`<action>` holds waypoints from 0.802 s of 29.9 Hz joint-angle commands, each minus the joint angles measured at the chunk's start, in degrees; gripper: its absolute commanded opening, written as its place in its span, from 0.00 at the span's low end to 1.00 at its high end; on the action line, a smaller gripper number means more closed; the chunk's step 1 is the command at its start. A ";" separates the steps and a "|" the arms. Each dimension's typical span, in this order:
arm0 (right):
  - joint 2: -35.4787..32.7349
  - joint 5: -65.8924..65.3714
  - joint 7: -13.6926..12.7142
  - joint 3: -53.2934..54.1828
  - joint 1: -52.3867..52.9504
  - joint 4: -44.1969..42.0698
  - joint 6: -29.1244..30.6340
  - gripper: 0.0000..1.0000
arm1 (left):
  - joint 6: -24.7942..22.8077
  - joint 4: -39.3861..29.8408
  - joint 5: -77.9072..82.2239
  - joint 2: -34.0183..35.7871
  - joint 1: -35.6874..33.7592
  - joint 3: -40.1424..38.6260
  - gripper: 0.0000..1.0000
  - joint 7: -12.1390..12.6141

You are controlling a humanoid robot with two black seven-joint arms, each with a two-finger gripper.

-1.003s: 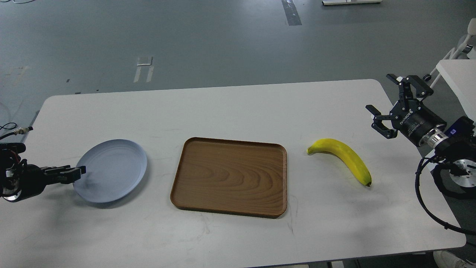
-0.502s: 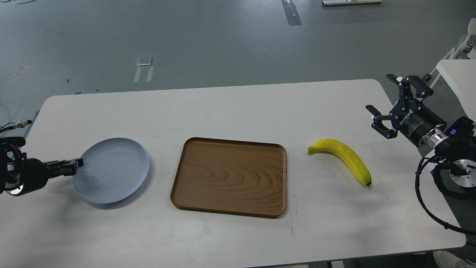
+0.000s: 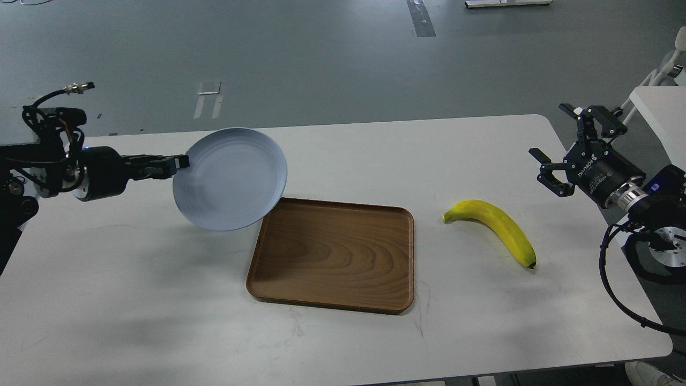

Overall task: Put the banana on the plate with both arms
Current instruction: 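Carry the plate with the left gripper over the wooden tray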

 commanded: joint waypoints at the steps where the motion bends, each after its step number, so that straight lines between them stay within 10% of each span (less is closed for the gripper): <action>1: -0.13 0.01 0.00 0.04 -0.10 0.02 0.00 1.00 | -0.15 0.32 3.50 -5.50 -3.16 2.54 0.00 0.00; 24: -0.48 0.01 0.00 0.04 -0.54 0.02 0.00 1.00 | -0.06 17.28 5.54 -27.67 -4.14 12.83 0.00 0.00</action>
